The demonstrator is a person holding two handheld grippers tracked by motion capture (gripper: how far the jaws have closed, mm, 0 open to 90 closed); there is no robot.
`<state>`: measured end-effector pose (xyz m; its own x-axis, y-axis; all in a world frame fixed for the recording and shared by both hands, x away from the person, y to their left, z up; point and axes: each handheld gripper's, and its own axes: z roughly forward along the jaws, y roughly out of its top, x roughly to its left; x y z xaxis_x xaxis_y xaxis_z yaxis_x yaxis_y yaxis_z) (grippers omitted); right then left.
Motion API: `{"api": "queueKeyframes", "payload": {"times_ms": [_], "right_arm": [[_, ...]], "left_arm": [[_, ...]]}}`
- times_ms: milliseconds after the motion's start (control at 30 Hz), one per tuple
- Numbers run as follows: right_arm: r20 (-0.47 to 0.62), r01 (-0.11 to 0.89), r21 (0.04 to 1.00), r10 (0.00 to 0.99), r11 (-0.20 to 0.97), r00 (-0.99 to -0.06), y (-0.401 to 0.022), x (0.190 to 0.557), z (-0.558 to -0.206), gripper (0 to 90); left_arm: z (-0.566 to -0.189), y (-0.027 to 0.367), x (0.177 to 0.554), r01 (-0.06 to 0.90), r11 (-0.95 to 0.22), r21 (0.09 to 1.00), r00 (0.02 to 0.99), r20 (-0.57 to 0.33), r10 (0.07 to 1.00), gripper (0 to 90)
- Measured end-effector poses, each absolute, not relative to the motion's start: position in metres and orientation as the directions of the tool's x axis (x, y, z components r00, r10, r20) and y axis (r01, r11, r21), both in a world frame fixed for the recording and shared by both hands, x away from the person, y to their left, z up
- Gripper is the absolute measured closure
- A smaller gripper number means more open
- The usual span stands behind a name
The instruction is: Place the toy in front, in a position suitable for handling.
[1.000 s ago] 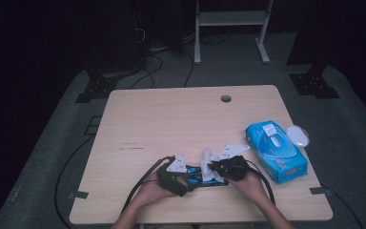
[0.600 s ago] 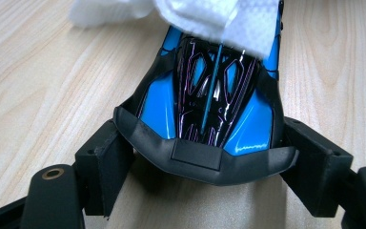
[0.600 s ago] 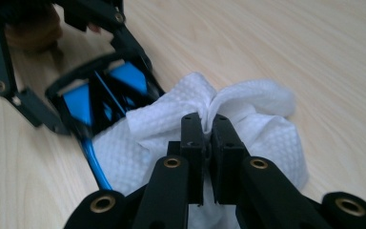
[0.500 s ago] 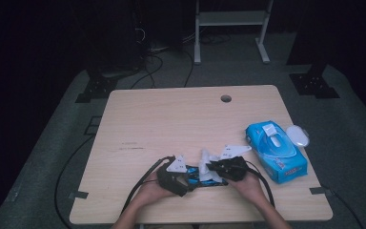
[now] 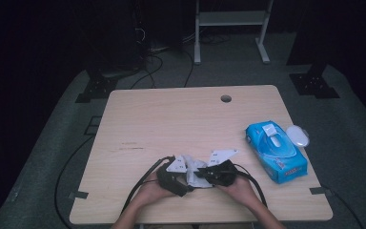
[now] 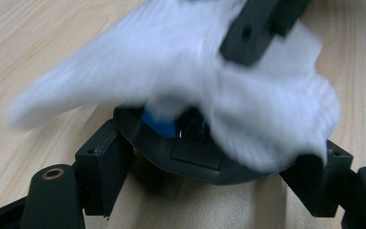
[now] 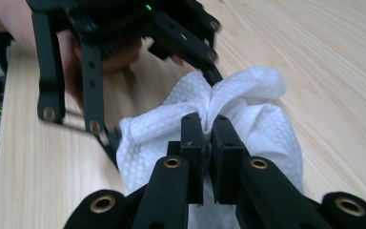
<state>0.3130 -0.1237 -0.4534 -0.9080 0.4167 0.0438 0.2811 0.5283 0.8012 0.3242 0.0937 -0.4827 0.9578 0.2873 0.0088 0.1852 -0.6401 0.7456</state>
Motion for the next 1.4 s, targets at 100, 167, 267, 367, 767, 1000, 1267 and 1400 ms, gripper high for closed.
{"api": "queueKeyframes", "payload": {"times_ms": [100,167,267,367,767,1000,1267,1400], "right_arm": [[0.052,0.293,0.803,0.428,0.519,-0.902,-0.129,0.312,-0.454,84.8],[0.056,0.281,0.805,0.406,0.522,-0.912,-0.119,0.311,-0.455,84.8],[0.043,0.251,0.789,0.356,0.561,-0.933,-0.098,0.307,-0.459,84.7],[0.042,0.245,0.783,0.344,0.572,-0.938,-0.096,0.307,-0.459,84.8],[0.035,0.273,0.788,0.403,0.552,-0.915,-0.081,0.323,-0.454,84.9],[0.001,0.245,0.781,0.391,0.575,-0.921,-0.107,0.311,-0.45,85.0],[0.001,0.272,0.781,0.435,0.563,-0.9,-0.158,0.3,-0.454,85.0],[0.006,0.307,0.766,0.472,0.564,-0.881,-0.177,0.3,-0.457,85.0]], "left_arm": [[-0.483,0.094,0.324,0.185,-0.641,0.745,0.958,0.009,0.287,23.7],[-0.483,0.094,0.324,0.184,-0.641,0.745,0.958,0.01,0.288,23.6],[-0.483,0.094,0.324,0.185,-0.64,0.746,0.958,0.009,0.288,23.6],[-0.483,0.094,0.324,0.184,-0.639,0.747,0.958,0.009,0.287,23.6],[-0.483,0.094,0.324,0.19,-0.637,0.747,0.956,0.007,0.294,23.6],[-0.483,0.094,0.324,0.185,-0.638,0.747,0.957,0.009,0.288,23.7],[-0.483,0.095,0.324,0.183,-0.641,0.746,0.958,0.012,0.287,23.7],[-0.483,0.095,0.324,0.183,-0.64,0.746,0.958,0.012,0.287,23.7]]}}
